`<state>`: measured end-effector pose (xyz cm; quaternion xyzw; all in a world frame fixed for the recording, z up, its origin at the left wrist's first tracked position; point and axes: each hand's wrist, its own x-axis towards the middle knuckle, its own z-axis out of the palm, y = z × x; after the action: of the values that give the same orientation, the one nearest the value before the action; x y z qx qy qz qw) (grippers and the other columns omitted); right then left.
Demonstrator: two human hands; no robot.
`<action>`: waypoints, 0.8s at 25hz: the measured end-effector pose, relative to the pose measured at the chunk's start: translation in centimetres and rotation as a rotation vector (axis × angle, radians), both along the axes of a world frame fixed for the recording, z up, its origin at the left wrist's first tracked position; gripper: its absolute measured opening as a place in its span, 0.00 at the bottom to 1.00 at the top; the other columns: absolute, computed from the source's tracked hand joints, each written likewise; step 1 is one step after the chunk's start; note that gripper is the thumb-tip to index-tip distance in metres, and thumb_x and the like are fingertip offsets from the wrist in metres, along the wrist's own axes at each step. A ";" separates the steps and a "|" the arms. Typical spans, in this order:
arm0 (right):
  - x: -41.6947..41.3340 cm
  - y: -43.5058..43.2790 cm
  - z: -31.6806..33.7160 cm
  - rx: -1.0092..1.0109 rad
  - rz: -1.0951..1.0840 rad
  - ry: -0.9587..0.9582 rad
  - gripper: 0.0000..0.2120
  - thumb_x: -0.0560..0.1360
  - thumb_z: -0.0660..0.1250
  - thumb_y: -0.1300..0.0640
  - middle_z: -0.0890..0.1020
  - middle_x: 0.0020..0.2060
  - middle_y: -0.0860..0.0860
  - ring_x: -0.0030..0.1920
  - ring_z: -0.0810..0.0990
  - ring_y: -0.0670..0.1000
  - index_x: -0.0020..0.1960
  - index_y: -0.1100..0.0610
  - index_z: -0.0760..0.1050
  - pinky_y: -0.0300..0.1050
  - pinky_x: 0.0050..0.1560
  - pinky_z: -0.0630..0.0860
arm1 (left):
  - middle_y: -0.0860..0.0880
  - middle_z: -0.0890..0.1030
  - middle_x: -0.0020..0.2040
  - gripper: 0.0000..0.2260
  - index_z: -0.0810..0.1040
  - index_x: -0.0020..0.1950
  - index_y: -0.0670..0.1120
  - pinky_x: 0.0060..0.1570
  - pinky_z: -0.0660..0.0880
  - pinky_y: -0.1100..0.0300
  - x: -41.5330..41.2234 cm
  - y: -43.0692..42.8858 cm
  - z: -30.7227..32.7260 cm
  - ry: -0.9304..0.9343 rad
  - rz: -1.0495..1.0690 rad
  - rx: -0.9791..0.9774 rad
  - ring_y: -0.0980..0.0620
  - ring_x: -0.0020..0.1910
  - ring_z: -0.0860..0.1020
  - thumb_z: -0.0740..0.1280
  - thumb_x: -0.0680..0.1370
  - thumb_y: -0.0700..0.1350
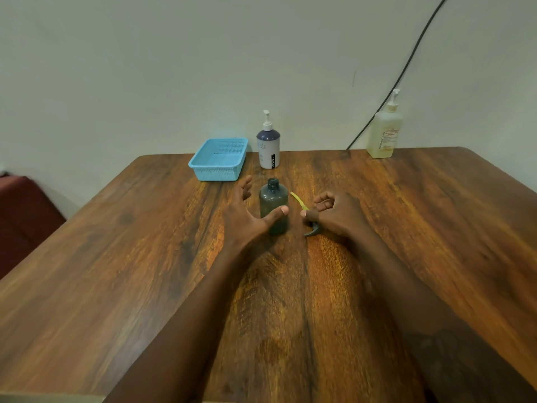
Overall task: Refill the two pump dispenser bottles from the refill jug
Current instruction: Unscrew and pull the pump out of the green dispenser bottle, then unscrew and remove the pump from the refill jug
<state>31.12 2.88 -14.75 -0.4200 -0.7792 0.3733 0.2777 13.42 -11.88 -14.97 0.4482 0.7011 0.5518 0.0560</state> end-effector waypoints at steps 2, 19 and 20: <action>0.2 0.0 0.5 0.020 -0.030 0.066 0.26 0.67 0.81 0.42 0.82 0.51 0.48 0.51 0.82 0.48 0.59 0.52 0.79 0.47 0.51 0.83 | 0.49 0.72 0.75 0.46 0.64 0.79 0.51 0.61 0.73 0.58 -0.3 0.3 2.3 0.081 0.020 0.034 0.55 0.67 0.73 0.81 0.67 0.63; 5.5 13.6 7.0 0.109 -0.353 0.306 0.39 0.71 0.78 0.40 0.74 0.73 0.53 0.71 0.73 0.56 0.75 0.51 0.66 0.50 0.67 0.74 | 0.46 0.73 0.74 0.45 0.65 0.78 0.51 0.69 0.74 0.46 7.5 22.6 11.2 0.256 -0.233 -0.177 0.42 0.72 0.72 0.80 0.67 0.62; 5.8 15.4 7.0 0.105 -0.373 0.299 0.39 0.71 0.78 0.41 0.74 0.73 0.53 0.71 0.73 0.56 0.75 0.52 0.66 0.49 0.66 0.74 | 0.45 0.73 0.74 0.44 0.65 0.78 0.51 0.68 0.74 0.47 8.0 24.5 11.0 0.233 -0.239 -0.197 0.43 0.72 0.72 0.80 0.67 0.62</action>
<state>36.97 18.31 -7.75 -0.4816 -0.6568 0.3327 0.4754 21.39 12.59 -3.99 0.5815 0.6952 0.4143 0.0834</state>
